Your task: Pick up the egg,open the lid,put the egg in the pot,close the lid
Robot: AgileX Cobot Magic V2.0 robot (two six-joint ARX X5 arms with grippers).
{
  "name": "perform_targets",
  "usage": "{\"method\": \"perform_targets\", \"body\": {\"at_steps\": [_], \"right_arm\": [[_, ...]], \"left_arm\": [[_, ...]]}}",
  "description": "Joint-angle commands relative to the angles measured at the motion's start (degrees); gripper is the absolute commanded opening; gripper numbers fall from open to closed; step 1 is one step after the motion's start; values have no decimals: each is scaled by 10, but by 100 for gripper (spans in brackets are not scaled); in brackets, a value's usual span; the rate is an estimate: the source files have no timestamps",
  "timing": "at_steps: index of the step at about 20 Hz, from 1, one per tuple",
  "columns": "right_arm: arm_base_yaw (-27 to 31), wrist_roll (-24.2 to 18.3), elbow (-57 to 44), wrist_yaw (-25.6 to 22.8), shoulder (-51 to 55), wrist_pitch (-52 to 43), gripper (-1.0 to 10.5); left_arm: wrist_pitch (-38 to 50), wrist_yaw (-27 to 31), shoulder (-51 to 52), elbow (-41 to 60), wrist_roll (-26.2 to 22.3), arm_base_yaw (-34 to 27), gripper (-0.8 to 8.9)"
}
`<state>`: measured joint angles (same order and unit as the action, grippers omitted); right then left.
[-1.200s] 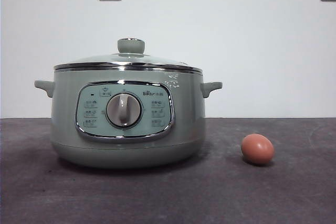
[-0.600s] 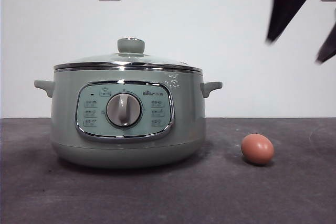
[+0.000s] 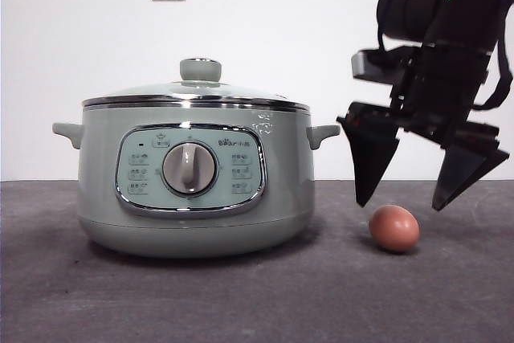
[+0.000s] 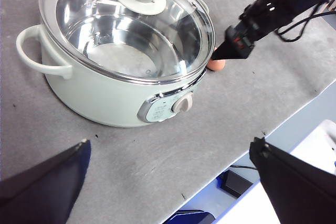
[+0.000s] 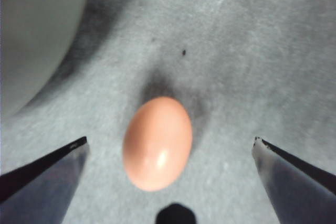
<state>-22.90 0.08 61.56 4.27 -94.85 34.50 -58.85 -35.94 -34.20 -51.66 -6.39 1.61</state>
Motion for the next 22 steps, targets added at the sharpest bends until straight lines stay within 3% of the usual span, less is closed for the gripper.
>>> {"method": "perform_targets", "body": {"at_steps": [1, 3, 5, 14, 22], "right_arm": [[-2, 5, 0, -2, -22, -9, 632], [-2, 5, 0, -2, -40, -12, 558], [-2, 10, 0, -2, -54, -12, 555], [-5, 20, 0, 3, -59, -22, 2], [-4, 18, 0, 0, 1, 7, -17]], "left_arm": [[5, -1, 1, 0, 2, -1, 740], [5, -1, 1, 0, 2, -1, 740], [5, -1, 1, 0, 2, -1, 740], [5, 0, 0, 0, 2, -1, 740], [23, -2, -36, -1, 2, 0, 738]]}}
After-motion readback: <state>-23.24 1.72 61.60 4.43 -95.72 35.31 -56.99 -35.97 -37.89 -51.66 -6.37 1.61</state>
